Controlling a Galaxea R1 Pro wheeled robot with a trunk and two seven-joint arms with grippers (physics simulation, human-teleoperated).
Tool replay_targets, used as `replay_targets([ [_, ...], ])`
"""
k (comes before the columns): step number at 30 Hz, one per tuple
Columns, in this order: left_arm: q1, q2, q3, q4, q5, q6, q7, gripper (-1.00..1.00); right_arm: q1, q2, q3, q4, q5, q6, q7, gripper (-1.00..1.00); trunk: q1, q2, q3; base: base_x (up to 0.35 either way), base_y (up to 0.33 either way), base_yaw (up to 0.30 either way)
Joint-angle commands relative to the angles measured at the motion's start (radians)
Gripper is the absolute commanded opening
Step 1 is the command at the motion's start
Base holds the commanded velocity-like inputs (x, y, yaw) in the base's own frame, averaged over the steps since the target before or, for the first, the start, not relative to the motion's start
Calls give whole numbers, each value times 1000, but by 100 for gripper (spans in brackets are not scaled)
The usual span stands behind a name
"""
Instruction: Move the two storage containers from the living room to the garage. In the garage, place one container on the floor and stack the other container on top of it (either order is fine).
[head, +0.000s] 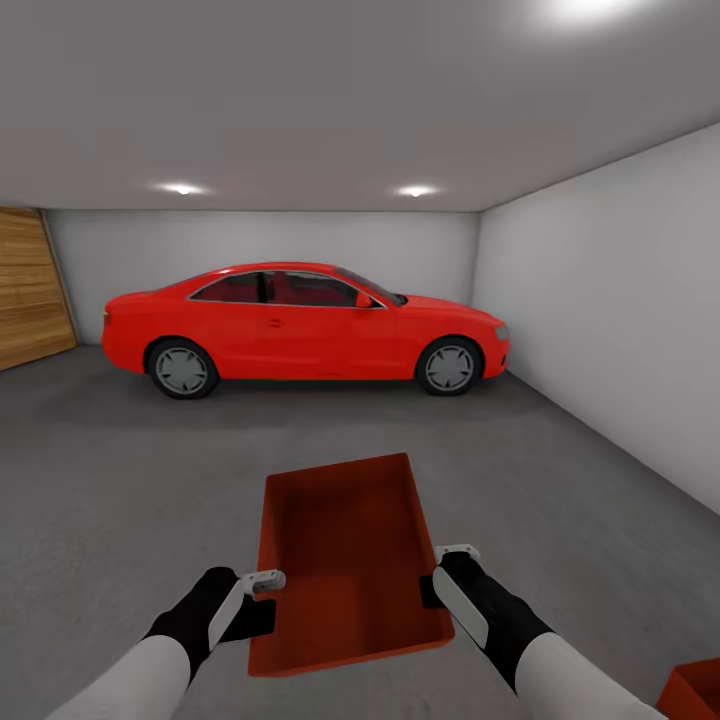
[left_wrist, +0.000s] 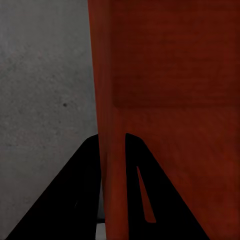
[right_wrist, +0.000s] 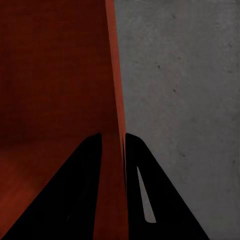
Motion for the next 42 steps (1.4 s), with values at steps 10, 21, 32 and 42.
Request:
replay_targets([
  [10,-1,-6,11,-2,7,5,4,-100,0,0,12,0,-18,3,-9,-100,1,-1,-1,335,0,0],
  [21,-1,-6,12,-2,7,5,4,-100,0,0,12,0,-18,3,-9,-100,1,-1,-1,335,0,0],
  [32,-1,-6,11,-2,7,5,4,-100,0,0,12,0,-18,3,-9,-100,1,-1,-1,335,0,0],
  [42,-1,-6,11,-2,7,5,4,-100,0,0,12,0,-18,3,-9,-100,1,-1,-1,335,0,0],
])
